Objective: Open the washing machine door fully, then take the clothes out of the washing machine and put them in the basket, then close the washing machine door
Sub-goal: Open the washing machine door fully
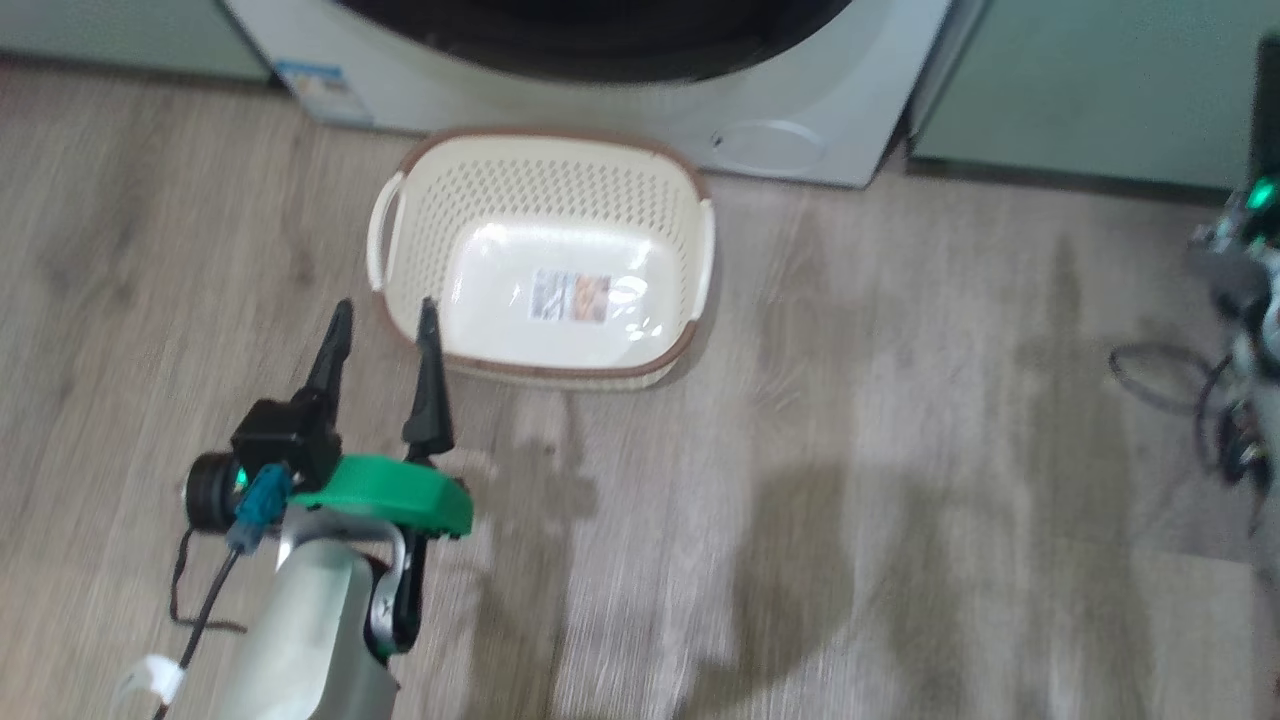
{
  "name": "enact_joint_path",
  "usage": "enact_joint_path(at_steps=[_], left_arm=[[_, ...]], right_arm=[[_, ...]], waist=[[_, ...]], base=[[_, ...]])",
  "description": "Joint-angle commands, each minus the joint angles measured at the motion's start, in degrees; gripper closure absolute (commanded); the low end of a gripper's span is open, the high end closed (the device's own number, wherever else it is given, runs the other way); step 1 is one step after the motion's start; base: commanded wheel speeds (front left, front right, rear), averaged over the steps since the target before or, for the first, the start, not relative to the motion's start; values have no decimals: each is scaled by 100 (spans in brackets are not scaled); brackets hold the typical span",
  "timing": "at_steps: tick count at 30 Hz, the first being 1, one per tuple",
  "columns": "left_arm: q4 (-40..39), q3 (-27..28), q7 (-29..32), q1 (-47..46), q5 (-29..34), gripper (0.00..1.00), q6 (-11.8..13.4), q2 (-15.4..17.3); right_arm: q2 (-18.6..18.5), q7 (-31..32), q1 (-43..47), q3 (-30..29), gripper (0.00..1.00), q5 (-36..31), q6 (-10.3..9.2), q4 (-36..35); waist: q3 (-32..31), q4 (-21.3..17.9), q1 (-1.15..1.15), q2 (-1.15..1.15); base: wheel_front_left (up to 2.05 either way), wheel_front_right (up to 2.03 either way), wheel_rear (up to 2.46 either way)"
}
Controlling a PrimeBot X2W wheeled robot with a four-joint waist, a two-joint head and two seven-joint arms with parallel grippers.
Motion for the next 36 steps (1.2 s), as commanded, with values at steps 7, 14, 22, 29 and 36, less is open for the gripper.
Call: enact_joint_path(at_steps=[7,14,22,29,36], left_arm=[[-295,-152,-54,-490,-273,0,175,60],[-381,-393,-54,-734,-446,0,289,60],[-476,-687,-54,-953,-637,0,404,60],[-549,-885,-54,-1026,-781,0,481,60],[-622,-983,-54,-1051,-869,0,543,60]], right_arm=[[-405,1496,-1198,-41,100,865,-1,109],[-516,2569,-2190,189,100,864,-1,599],[-518,3132,-3180,374,100,726,-1,1014],[-524,3385,-3747,531,100,565,-1,1347],[-518,3440,-4100,623,100,449,-1,1591]], waist=[[857,496,0,0],[1293,666,0,0],[1646,841,0,0],[1818,991,0,0],[1924,1090,0,0]], base=[[0,0,0],[0,0,0],[0,0,0],[0,0,0],[0,0,0]])
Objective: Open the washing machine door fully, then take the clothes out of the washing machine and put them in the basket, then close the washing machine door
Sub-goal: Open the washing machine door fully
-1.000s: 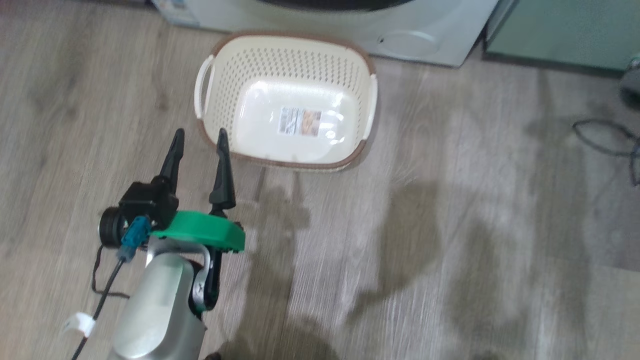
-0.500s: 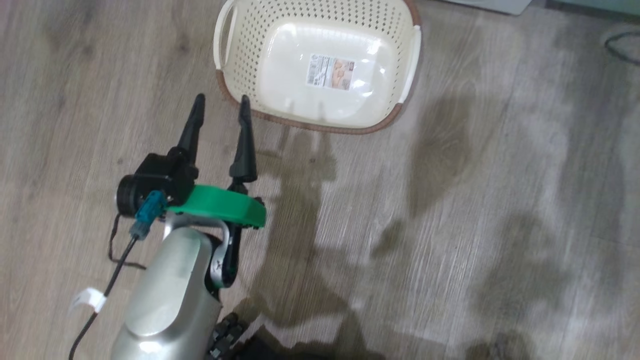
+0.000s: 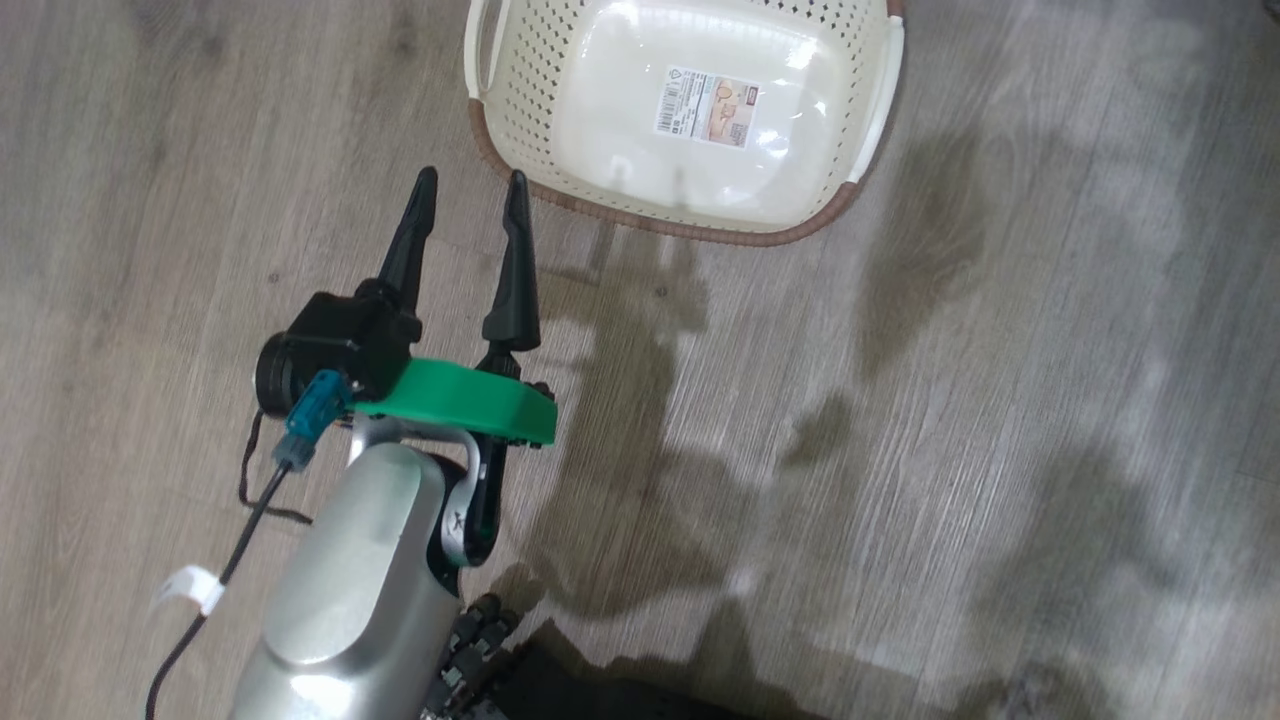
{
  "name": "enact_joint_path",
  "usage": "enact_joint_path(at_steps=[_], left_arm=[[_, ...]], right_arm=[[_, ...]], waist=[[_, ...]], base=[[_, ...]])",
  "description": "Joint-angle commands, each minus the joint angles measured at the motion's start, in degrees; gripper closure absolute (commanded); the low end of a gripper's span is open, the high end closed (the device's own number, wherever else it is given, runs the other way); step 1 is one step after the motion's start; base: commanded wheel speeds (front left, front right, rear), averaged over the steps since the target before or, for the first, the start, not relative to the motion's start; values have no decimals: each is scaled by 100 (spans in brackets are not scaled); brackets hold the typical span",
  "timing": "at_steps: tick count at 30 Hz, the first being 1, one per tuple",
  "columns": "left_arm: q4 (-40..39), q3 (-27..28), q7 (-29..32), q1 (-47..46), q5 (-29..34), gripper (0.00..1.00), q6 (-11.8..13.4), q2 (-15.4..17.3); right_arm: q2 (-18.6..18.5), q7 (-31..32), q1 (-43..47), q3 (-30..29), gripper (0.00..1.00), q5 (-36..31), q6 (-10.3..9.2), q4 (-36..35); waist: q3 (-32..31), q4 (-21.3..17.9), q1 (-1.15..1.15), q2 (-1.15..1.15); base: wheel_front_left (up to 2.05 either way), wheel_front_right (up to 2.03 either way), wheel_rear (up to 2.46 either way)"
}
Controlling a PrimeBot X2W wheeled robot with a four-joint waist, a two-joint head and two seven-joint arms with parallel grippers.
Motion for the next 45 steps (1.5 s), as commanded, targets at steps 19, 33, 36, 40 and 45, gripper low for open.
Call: enact_joint_path(at_steps=[19,33,36,40,45], left_arm=[[-100,463,-37,50,13,0,-45,116],[92,692,-37,493,152,0,-213,116],[145,726,-37,627,224,0,-271,116],[196,790,-37,811,349,0,-379,116],[231,860,-37,997,492,0,-564,116]], right_arm=[[66,933,513,426,100,40,0,-398],[386,1340,2071,731,100,142,0,-689],[511,1373,2413,761,100,189,0,-751],[703,1400,2871,806,100,233,0,-808],[956,1409,3359,871,100,248,0,-846]], waist=[[-338,12,-1,0],[-1339,67,-1,0],[-1589,103,-1,0],[-1917,162,-1,0],[-2253,257,-1,0]], base=[[0,0,0],[0,0,0],[0,0,0],[0,0,0],[0,0,0]])
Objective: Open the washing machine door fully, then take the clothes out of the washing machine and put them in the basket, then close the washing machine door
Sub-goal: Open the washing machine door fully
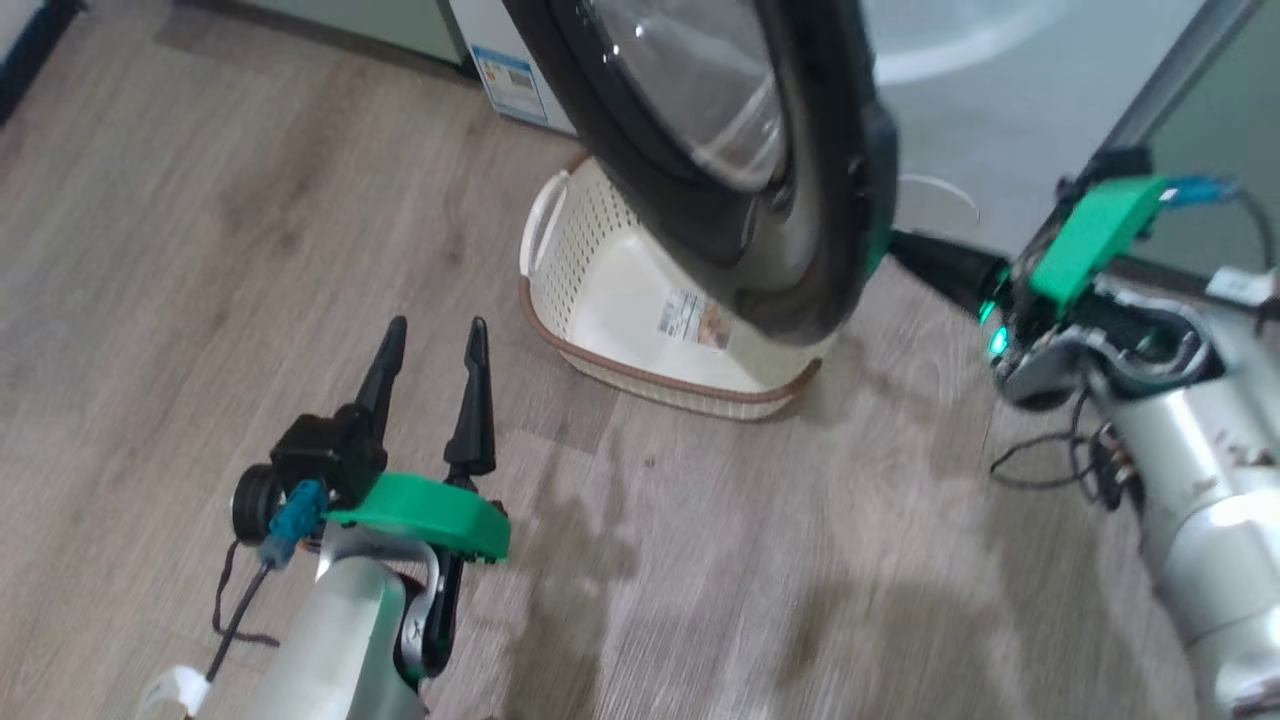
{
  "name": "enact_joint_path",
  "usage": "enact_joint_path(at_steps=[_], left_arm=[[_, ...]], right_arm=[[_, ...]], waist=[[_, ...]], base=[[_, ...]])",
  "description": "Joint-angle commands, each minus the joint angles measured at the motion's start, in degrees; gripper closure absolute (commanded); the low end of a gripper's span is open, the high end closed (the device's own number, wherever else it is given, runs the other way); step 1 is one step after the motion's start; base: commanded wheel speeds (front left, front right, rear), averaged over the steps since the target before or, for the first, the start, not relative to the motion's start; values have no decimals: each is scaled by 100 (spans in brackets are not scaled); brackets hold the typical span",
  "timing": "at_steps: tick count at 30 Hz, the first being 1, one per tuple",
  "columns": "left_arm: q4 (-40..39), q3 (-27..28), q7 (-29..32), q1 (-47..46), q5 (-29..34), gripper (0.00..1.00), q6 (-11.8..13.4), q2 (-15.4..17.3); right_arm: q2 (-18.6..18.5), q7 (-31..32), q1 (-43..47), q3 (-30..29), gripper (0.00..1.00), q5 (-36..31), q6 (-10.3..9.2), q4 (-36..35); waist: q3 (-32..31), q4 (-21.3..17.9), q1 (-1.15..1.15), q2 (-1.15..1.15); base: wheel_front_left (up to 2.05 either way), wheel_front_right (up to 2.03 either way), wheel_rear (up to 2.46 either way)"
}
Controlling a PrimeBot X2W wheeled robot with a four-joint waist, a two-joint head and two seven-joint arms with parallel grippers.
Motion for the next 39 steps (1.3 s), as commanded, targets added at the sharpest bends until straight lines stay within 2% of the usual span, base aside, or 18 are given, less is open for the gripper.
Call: enact_joint_path(at_steps=[1,13,25,32,33,34,35,39], left_arm=[[-139,240,-37,-10,67,0,-73,108],[-116,336,-37,264,194,0,-271,108],[-89,347,-37,322,177,0,-307,108],[13,517,-37,443,281,0,-437,108],[27,564,-37,454,325,0,-471,108],[43,624,-37,466,369,0,-505,108],[66,689,-37,473,418,0,-550,108],[142,974,-37,472,608,0,-690,108]], right_arm=[[187,14,144,76,100,53,2,-219],[856,-99,854,-80,100,214,2,-160],[1098,-279,1024,18,100,199,2,-77],[1118,-477,1273,-78,98,231,2,-111],[1119,-502,1320,-94,77,218,2,-136],[1119,-555,1369,-113,28,184,2,-178],[1119,-594,1422,-137,0,162,2,-213],[1089,-883,1639,-246,0,6,2,-431]], waist=[[-232,109,0,0],[-731,360,0,0],[-893,433,0,0],[-1112,192,0,0],[-1147,130,0,0],[-1185,55,0,0],[-1216,-21,0,0],[-1336,-348,0,0]], base=[[0,0,0],[0,0,0],[0,0,0],[0,0,0],[0,0,0],[0,0,0],[0,0,0],[0,0,0]])
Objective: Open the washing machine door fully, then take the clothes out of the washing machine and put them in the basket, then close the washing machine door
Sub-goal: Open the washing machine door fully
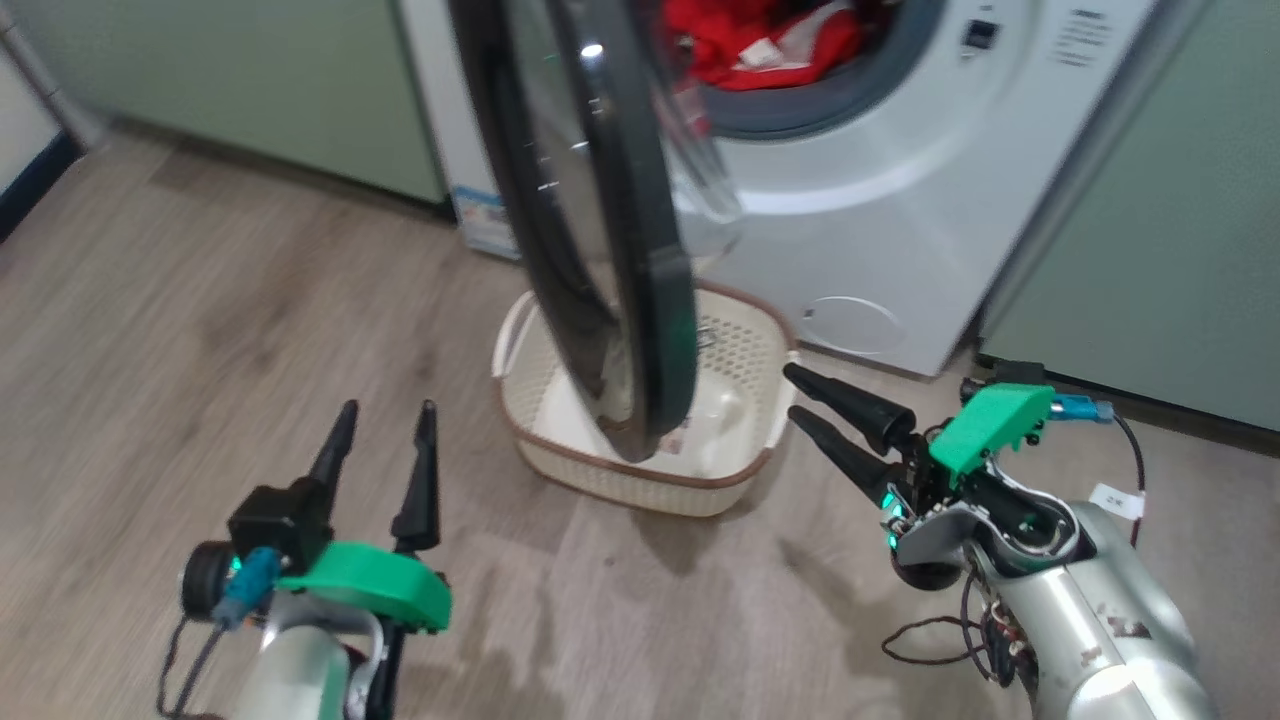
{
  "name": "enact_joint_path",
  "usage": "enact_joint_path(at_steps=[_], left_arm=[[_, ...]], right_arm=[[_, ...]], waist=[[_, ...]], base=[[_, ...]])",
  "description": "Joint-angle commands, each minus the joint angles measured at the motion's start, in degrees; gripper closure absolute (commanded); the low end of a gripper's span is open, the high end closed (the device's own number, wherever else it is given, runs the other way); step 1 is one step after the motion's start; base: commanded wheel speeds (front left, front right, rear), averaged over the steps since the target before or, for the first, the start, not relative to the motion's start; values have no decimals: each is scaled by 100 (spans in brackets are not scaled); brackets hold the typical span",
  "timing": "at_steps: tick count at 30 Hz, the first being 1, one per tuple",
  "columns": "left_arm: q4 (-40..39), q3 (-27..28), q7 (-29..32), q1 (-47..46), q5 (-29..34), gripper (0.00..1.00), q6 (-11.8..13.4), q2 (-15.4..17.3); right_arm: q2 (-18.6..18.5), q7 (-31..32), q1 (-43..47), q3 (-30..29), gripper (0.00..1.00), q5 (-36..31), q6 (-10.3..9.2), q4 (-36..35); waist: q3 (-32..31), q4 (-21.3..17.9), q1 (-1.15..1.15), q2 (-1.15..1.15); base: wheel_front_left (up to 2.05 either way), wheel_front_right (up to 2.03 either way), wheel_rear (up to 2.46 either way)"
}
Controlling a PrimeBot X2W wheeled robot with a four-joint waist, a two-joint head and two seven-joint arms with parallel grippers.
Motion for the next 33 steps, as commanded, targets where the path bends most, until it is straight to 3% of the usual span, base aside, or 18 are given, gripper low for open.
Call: enact_joint_path(at_steps=[1,6,10,18,19,21,23,28,31,33], left_arm=[[-151,282,-37,-176,91,0,-27,72],[-48,646,-37,-228,283,0,-176,75],[28,854,-37,-259,367,0,-262,82],[95,1142,-37,-256,441,0,-349,87],[95,1142,-37,-256,441,0,-349,87],[104,1177,-37,-241,449,0,-361,86],[111,1189,-37,-233,457,0,-370,85],[118,1212,-37,-198,474,0,-383,84],[151,1229,-37,-173,496,0,-388,87],[175,1219,-37,-155,494,0,-389,96]], right_arm=[[48,-103,-9,19,0,-58,2,-267],[-59,-583,238,-39,0,-326,2,-614],[-215,-1349,436,-107,0,-620,2,-825],[-914,-3954,714,622,0,-2013,2,-1058],[-914,-3954,714,622,0,-2013,2,-1058],[-1085,-4678,736,925,0,-2366,2,-902],[-1215,-4978,724,1109,0,-2730,2,-699],[-1111,-5033,916,-13,0,-4315,2,-921],[-659,-5034,1527,-928,0,-6018,2,-1566],[-520,-5035,1749,-1093,0,-6518,2,-1750]], waist=[[-118,-258,0,0],[-203,-687,0,0],[-274,-957,0,0],[-416,-1298,0,0],[-416,-1298,0,0],[-450,-1344,0,0],[-472,-1375,0,0],[-486,-1460,0,0],[-501,-1486,0,0],[-518,-1493,0,0]], base=[[0,0,0],[0,0,0],[0,0,0],[0,0,0],[0,0,0],[0,0,0],[0,0,0],[0,0,0],[0,0,0],[0,0,0]])
